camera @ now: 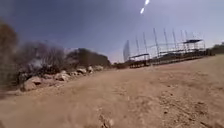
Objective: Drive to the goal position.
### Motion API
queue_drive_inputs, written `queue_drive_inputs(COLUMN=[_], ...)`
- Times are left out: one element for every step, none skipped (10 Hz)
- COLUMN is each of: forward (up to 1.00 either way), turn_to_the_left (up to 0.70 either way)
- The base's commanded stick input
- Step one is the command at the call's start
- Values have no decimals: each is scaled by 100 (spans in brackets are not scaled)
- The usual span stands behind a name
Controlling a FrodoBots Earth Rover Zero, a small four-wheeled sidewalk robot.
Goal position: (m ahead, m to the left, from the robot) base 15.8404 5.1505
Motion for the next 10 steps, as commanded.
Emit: queue_drive_inputs(forward=[85,85,85,85,85,85,85,85,85,85], turn_to_the_left=[0,0,0,0,0,0,0,0,0,0])
